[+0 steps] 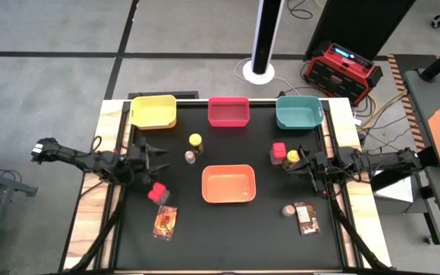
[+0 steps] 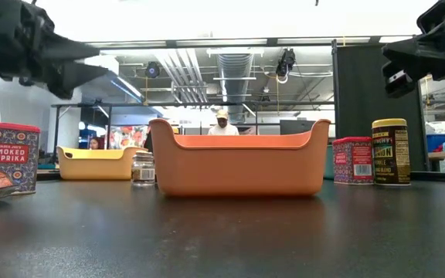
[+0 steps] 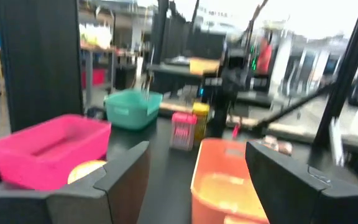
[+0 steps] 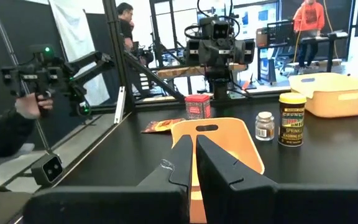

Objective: Sort spices by type
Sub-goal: Put the left yellow seasoning bottle into the red bin

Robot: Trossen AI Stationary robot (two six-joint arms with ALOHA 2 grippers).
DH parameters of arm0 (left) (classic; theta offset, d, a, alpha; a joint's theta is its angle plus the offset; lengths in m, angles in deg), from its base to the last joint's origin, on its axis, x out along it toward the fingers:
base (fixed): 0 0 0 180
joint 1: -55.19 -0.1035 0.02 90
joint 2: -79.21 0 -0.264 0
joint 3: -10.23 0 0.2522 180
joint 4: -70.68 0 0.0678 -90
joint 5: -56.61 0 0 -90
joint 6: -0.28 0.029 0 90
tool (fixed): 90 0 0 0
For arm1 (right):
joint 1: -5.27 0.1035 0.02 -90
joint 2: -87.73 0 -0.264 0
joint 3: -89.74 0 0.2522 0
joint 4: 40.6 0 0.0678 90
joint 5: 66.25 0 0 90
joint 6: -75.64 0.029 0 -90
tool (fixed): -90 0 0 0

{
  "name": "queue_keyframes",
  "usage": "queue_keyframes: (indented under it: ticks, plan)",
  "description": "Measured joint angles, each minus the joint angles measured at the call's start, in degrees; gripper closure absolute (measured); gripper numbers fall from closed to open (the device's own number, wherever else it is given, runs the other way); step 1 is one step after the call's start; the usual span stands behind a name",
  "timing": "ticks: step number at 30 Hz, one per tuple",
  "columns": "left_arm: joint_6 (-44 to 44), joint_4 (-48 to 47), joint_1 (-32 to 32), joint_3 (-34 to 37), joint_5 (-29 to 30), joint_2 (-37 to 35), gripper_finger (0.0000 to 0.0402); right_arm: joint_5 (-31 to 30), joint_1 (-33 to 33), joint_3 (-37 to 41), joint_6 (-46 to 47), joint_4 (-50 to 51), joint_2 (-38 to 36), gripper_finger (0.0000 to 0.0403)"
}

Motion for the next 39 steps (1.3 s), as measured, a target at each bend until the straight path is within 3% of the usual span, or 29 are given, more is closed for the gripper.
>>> queue_keyframes:
  ticks: [6,14,20,26,30,35,39]
  plan:
    - [-1.84,8.38,-0.03,0.0,0.25,0.03,0.0153,-0.86,-0.26,-0.11,2.27,-5.12,0.0,0.039]
    - [3.08,18.17,-0.07,-0.02,2.34,0.11,0.0153,-15.93,-0.34,-9.57,0.14,2.33,3.13,0.039]
    - [6.91,25.21,-0.07,-0.02,6.18,0.27,0.0153,-17.74,-0.32,-16.66,0.8,6.72,7.42,0.039]
    - [4.0,24.97,-0.07,-0.02,14.46,0.76,0.0153,-18.14,-0.32,-20.69,1.5,8.0,12.05,0.039]
    - [1.49,24.46,-0.07,-0.02,14.18,2.43,0.0153,-19.27,-0.32,-22.15,0.87,7.75,15.07,0.039]
    - [-0.03,25.53,-0.07,-0.19,13.78,6.73,0.0153,-25.61,-0.32,-23.05,1.25,7.52,18.33,0.039]
    - [-1.71,23.46,-0.17,-3.75,13.78,12.19,0.0153,-27.16,-0.42,-24.27,2.16,7.45,20.16,0.039]
